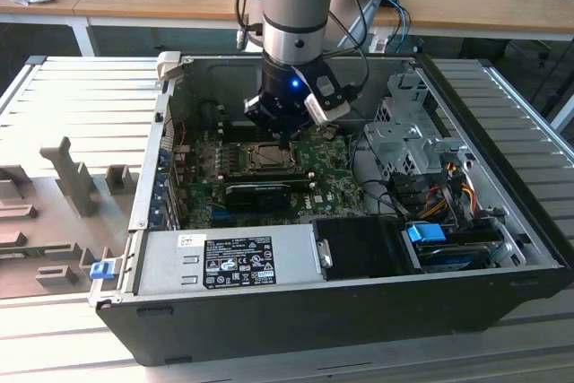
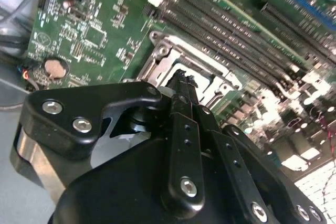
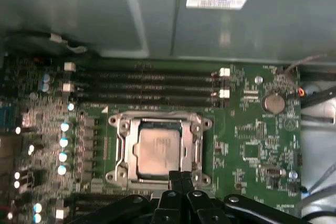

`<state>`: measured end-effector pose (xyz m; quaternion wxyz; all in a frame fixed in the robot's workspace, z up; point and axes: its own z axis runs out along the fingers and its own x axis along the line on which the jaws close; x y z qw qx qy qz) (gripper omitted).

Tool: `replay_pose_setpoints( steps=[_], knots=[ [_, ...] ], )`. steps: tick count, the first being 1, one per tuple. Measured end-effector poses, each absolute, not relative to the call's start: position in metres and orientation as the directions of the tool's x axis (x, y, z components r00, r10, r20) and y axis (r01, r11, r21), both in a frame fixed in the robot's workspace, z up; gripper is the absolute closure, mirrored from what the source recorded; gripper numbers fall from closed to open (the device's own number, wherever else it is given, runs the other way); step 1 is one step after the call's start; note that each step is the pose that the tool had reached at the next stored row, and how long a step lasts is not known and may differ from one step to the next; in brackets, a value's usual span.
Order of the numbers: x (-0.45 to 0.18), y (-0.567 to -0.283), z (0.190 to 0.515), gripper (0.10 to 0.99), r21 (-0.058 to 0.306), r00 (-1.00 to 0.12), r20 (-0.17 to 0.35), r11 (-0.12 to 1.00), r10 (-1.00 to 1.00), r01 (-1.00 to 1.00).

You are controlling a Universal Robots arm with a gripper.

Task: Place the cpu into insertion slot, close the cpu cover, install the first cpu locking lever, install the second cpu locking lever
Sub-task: 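Install the second cpu locking lever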

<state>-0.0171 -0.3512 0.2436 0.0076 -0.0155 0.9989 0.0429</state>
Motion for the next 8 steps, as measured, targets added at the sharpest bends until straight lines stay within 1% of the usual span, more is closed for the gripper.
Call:
replay_pose_setpoints(
  steps=[8],
  knots=[
    [-0.017, -0.371, 0.243, 0.980, 0.089, -0.999, -0.009, 0.996, -0.030, -0.031]
  ],
)
